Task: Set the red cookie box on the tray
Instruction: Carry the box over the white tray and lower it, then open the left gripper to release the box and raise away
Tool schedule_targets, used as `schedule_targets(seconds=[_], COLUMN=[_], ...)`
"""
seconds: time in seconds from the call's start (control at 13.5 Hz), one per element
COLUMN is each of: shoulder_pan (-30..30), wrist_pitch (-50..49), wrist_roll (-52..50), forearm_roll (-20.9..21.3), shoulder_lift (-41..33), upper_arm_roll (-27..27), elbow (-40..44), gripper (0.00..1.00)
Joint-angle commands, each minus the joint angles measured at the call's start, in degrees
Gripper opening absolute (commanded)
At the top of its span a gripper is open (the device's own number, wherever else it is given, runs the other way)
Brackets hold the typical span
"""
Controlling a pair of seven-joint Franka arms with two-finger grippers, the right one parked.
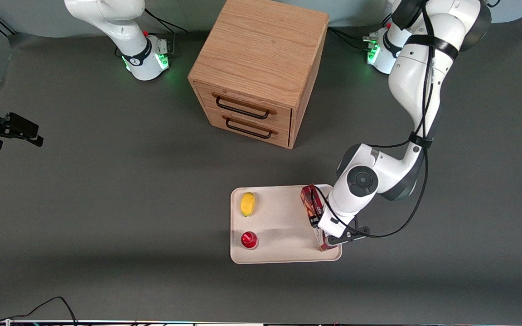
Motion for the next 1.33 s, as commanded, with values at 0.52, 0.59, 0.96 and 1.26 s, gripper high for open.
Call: schedule_targets(seconds=[0.52, 0.59, 0.96, 1.26], shoulder_pan=[1.11, 1.73, 6.3, 6.04], wrist_pitch=[-35.07, -36.85, -37.13, -39.23], wrist_roll=[-1.53, 2.93, 27.09, 42.24], forearm_roll=[-2.73, -2.55, -4.3, -7.47], shoulder_lift=[-7.77, -11.01, -30.43, -42.56], upper_arm_roll=[-2.62, -2.36, 6.84, 18.01], elbow=[15.53, 13.62, -5.44, -16.35], gripper=[1.0, 1.0, 1.0, 1.0])
